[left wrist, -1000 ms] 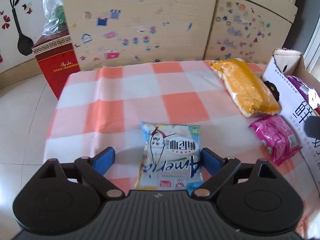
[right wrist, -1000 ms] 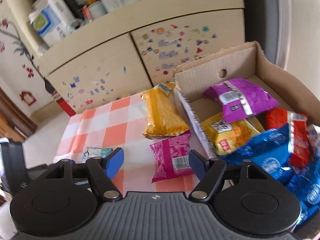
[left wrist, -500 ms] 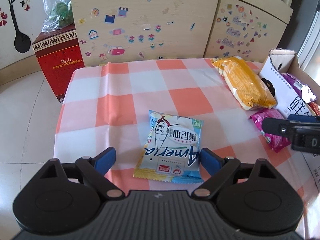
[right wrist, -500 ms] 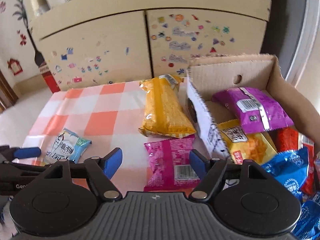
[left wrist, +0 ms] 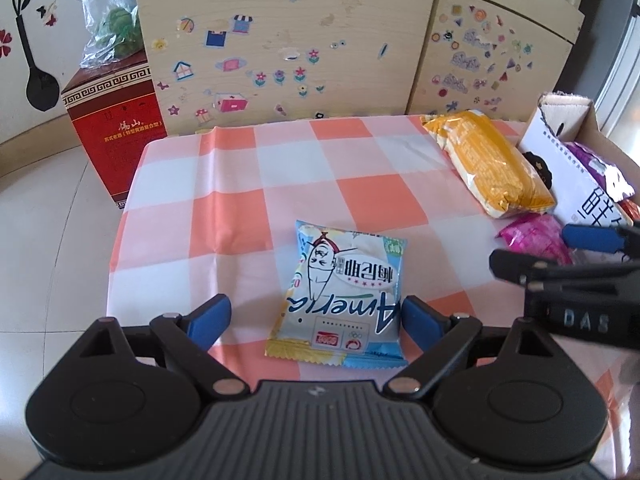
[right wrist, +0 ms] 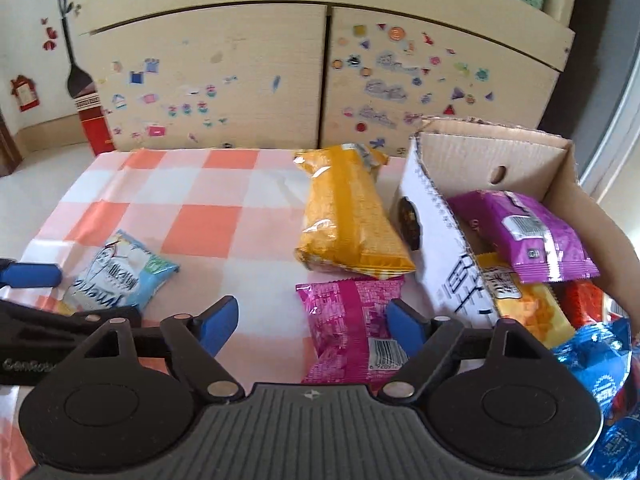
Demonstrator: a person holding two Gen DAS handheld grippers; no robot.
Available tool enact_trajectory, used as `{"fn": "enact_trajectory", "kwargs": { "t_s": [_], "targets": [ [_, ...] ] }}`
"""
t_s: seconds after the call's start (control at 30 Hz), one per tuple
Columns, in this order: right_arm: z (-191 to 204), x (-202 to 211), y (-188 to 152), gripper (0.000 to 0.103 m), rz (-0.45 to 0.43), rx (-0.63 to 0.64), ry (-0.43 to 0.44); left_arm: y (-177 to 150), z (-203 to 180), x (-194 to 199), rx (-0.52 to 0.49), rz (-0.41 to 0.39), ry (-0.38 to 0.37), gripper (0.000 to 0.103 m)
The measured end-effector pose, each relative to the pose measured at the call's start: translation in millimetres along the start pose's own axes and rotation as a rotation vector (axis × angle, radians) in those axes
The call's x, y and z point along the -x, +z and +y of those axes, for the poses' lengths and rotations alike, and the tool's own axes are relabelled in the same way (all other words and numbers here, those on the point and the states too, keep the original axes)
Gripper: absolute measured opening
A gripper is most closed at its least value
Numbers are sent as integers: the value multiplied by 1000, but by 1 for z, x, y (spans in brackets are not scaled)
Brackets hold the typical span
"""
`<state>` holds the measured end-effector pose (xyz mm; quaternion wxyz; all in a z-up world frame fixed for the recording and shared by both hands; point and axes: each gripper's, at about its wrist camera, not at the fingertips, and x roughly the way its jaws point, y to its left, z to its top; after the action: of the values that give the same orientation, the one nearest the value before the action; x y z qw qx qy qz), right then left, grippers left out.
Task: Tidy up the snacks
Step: 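Close left tool on white Amerio packet while right tool grasps pink packet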
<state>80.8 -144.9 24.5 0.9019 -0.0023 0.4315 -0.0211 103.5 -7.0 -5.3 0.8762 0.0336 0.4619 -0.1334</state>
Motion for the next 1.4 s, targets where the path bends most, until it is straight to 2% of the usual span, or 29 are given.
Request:
{"fn": "enact_trajectory", "kwargs": {
  "t_s": [0.13,0.2,0.3,0.4,0.63,0.87,1.0,1.03,1.07,1.13,1.23,1.4],
  "targets": [
    [-10,7,1,86,-1,-71,145,2,7,-1,22,3,31,94],
    [-12,11,2,85,-8,-100,169,1,13,-2,43,5,38,94],
    [-15,11,2,85,-27,-129,117,2,20,-2,71,0,32,94],
    [-18,2,0,83,-9,-150,82,3,22,-2,74,-14,16,94],
    [-5,-10,-3,82,39,-44,61,8,12,-7,-15,-60,-15,94],
    [-5,-18,-3,73,12,-21,43,7,5,-16,-112,-77,24,93],
    [-2,-16,-2,60,14,6,52,8,4,-16,-112,-81,34,85],
    [-1,-16,-2,58,15,12,54,9,4,-15,-110,-83,24,73],
    [0,-15,-2,57,15,17,55,10,4,-14,-99,-77,-10,68],
    [0,-14,-3,55,16,19,62,11,2,-11,-103,-73,-9,57],
    [-1,-12,-5,54,21,12,76,11,-1,-8,-108,-70,-17,51],
    [-2,-2,-8,54,10,17,78,9,-1,-4,-104,-65,-8,50]
  ]
}}
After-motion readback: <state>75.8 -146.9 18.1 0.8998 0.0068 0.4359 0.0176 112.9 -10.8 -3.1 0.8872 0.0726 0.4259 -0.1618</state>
